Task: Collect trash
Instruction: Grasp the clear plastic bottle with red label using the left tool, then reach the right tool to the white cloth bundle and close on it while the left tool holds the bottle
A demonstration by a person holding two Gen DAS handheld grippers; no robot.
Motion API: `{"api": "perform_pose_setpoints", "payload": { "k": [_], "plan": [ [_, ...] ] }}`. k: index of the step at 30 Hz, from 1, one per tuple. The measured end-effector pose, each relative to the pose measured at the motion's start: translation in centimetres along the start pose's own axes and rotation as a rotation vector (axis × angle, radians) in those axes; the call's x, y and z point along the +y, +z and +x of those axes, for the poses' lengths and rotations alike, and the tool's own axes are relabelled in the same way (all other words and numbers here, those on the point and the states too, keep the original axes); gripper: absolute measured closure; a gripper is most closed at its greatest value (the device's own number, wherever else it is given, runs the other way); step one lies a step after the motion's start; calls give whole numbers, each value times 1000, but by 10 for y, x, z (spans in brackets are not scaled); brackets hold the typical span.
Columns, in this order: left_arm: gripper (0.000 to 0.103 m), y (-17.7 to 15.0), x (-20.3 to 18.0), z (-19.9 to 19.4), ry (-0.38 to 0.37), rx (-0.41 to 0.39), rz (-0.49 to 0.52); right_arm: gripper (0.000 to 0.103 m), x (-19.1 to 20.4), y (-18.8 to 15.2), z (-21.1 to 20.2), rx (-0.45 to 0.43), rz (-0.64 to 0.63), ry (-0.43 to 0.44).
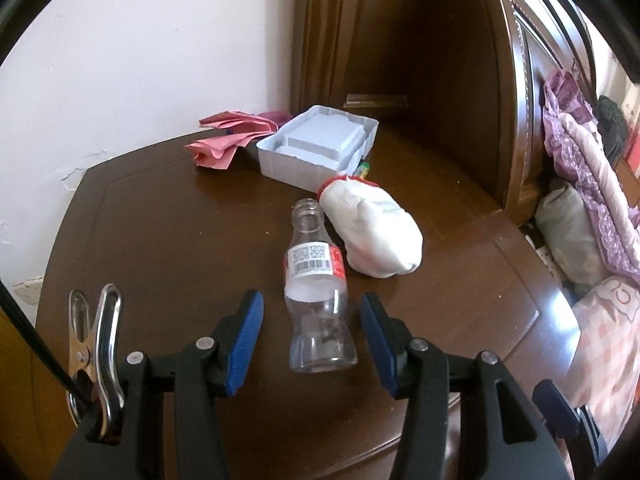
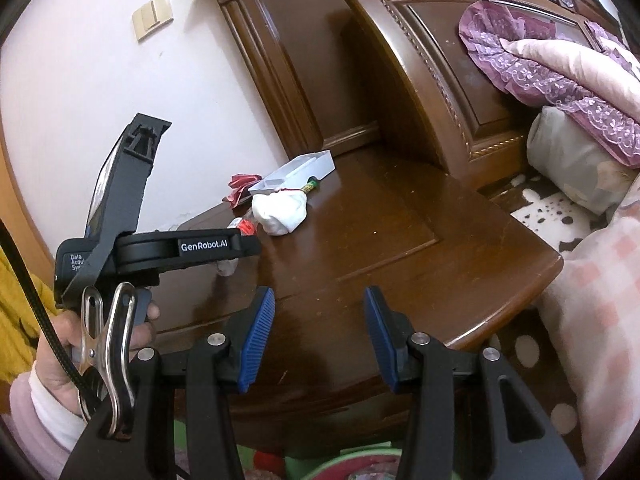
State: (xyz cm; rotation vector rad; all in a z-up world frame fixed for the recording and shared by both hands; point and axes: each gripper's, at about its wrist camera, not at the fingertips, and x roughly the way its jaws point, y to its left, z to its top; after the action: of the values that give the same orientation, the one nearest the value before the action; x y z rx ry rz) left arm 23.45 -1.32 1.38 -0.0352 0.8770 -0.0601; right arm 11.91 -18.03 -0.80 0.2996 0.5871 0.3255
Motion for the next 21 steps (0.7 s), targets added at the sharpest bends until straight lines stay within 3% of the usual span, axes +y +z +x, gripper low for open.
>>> {"api": "perform_pose_setpoints", "payload": {
  "k": [5,13,18,21],
  "plan": [
    [71,-6,2,-5,20,-25,20,55,3,-3,4,7,-10,-2],
    [71,-14,26,-17,-40,-49,-51,55,7,-4,6,5,-17,-9],
    [71,-14,38,-23,-60,-78,-84,55,8,2,10,38,18,23],
    [71,-15,45,-24,-67,-76,-96,55,14,7,15,56,0,-1]
  ]
}}
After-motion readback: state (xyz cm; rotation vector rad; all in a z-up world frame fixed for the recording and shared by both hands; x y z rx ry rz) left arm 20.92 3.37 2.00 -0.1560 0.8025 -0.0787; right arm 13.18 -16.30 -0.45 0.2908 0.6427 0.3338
